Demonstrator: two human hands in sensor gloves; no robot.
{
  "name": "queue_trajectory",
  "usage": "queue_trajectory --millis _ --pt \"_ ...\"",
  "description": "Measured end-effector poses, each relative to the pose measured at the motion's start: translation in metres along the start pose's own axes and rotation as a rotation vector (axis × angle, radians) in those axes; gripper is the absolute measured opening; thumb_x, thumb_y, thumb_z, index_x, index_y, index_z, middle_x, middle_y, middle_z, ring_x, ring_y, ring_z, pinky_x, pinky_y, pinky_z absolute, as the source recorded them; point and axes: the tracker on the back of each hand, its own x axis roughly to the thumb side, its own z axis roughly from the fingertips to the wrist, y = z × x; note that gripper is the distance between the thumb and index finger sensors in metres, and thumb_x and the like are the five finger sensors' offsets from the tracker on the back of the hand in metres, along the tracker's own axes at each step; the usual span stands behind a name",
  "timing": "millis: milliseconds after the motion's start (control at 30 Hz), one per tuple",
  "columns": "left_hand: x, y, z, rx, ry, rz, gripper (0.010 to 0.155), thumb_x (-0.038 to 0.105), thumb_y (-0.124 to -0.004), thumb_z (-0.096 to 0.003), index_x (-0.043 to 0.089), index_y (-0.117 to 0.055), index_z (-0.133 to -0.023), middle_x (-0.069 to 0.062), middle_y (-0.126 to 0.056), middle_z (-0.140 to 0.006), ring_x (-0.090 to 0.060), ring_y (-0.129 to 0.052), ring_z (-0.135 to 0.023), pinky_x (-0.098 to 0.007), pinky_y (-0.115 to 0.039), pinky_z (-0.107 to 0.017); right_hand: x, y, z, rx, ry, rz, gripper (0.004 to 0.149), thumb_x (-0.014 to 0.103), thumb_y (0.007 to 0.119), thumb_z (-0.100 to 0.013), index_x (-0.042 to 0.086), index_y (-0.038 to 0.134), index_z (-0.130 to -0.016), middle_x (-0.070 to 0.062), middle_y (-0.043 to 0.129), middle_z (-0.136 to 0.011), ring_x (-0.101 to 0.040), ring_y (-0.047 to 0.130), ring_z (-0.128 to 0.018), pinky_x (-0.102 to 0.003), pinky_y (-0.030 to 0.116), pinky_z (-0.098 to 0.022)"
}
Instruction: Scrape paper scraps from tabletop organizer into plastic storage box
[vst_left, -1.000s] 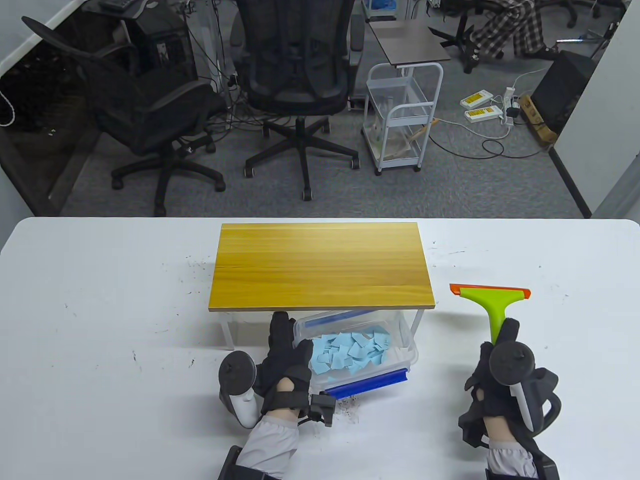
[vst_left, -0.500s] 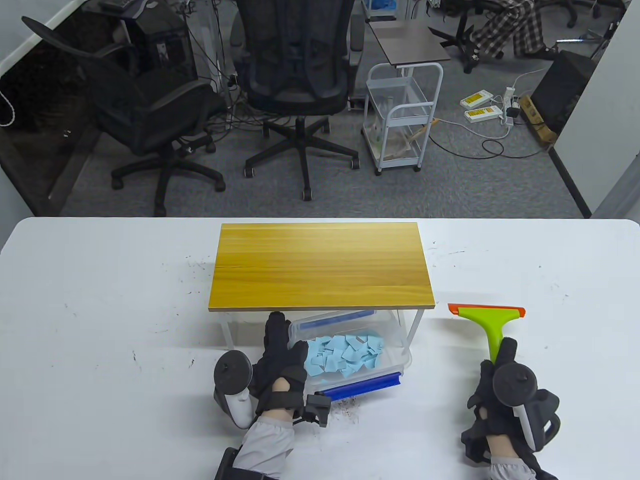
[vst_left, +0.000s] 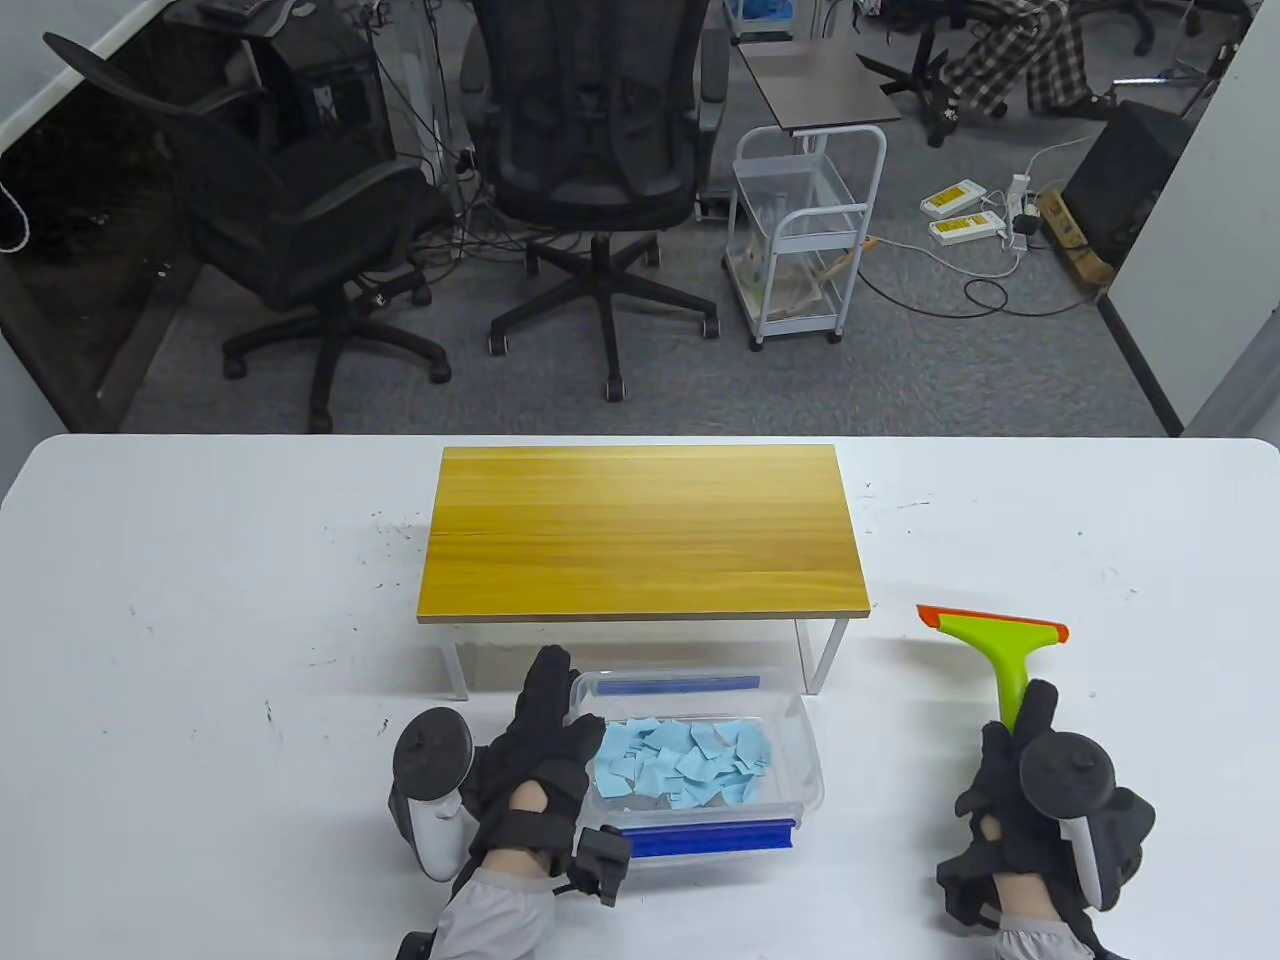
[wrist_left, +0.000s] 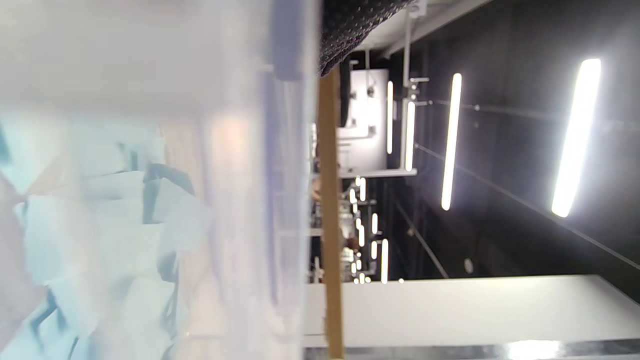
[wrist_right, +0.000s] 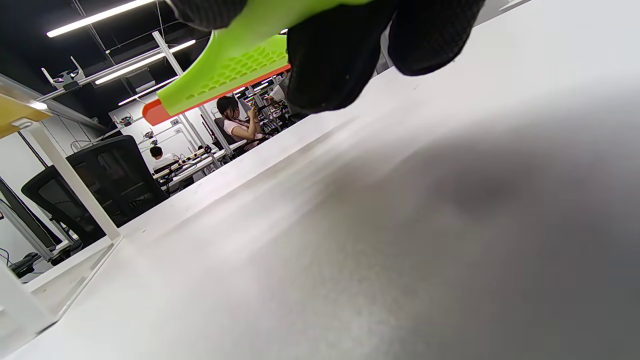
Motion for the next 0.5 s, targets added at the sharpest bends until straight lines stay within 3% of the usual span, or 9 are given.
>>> queue_trajectory --millis 233,500 --pt "0.055 0.037 0.006 0.044 -0.083 0.066 0.075 0.007 -0.079 -0.0503 0.008 -0.039 -0.114 -0.029 -0.032 -0.117 -0.047 -0.057 -0.107 -0.059 -0.058 -0.075 0.001 0.001 0.001 0.018 -0.008 -0.004 0.064 0.033 0.072 -0.043 0.021 0.049 -0.102 -0.016 0.082 -0.086 -0.023 0.097 -0.05 -0.055 0.076 -0.052" --pt "0.094 0.101 0.009 0.371 -0.172 0.093 0.075 0.007 -0.078 -0.0509 0.007 -0.036 -0.114 -0.029 -0.03 -0.117 -0.047 -0.056 -0.107 -0.059 -0.057 -0.075 0.001 0.002 0.0 0.024 -0.015 -0.01 0.064 0.033 0.071 -0.043 0.021 0.049 -0.102 -0.016 0.082 -0.086 -0.023 0.097 -0.05 -0.055 0.076 -0.052"
